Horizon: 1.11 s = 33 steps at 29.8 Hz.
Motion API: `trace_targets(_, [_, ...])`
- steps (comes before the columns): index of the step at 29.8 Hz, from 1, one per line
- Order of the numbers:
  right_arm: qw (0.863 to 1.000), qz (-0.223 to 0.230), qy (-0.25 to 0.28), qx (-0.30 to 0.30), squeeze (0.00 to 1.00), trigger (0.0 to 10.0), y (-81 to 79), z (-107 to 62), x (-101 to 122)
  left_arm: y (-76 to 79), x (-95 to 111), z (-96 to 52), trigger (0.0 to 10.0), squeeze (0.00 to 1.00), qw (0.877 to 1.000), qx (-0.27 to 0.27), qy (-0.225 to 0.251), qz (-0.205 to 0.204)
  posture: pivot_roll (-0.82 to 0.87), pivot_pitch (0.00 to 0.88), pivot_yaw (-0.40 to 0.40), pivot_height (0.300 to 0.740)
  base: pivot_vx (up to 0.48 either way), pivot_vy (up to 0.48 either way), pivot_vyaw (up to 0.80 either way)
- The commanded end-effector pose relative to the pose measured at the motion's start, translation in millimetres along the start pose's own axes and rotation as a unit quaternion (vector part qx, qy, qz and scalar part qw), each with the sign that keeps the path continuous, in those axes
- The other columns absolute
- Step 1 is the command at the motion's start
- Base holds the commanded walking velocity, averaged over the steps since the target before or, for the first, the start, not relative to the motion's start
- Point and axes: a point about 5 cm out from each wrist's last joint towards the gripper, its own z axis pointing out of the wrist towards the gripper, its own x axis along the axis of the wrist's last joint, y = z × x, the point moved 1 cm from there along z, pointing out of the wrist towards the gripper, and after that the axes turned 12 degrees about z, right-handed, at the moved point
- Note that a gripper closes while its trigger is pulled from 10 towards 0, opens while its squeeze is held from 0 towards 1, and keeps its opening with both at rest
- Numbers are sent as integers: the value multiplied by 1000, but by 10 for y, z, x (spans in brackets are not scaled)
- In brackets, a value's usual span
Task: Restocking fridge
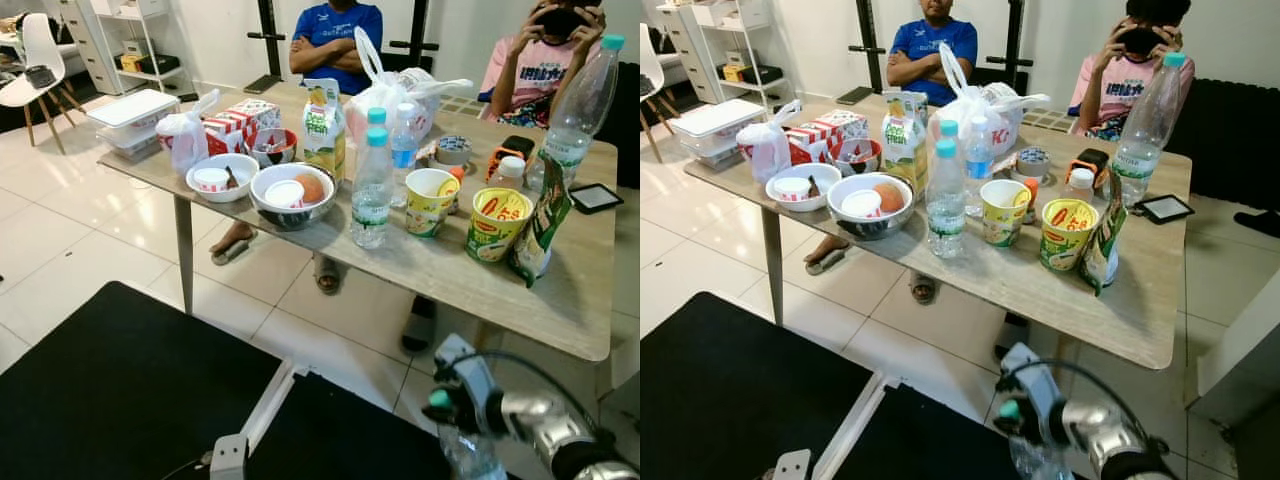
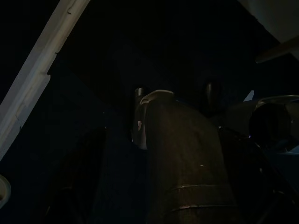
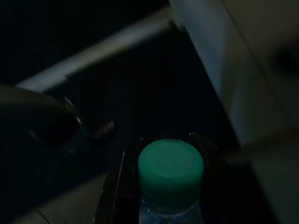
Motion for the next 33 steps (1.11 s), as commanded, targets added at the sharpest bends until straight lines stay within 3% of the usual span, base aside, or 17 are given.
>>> trace_targets(1, [998,30,7,-51,0,10000,55,9,-91,-38,-95,-22,10000,0,1000,5,-20,8,-43,0,31,740,0,0,0])
trace_targets(2, [998,30,7,-51,0,10000,55,9,-91,-38,-95,-22,10000,0,1000,5,-20,8,-43,0,31,740,0,0,0])
trace_targets(4, [985,96,34,-141,0,10000,192,-35,-226,-48,-93,-22,10000,0,1000,9,-21,12,-45,0,30,740,0,0,0])
trace_targets(8, [978,116,42,-169,0,10000,234,-54,-264,-51,-92,-23,10000,0,1000,11,-21,13,-45,0,30,740,0,0,0])
trace_targets(13, [936,222,57,-267,0,10000,388,-163,-507,-75,-85,-25,10000,0,999,23,-21,18,-47,0,35,740,0,0,-380])
trace_targets(21, [925,244,37,-289,0,10000,382,-179,-676,-82,-82,-25,10000,0,999,27,-21,19,-46,0,34,740,0,0,-738])
trace_targets(33, [925,248,-8,-286,0,10000,217,-100,-921,-92,-66,-23,10000,0,999,38,-18,32,-46,0,34,740,0,0,-743])
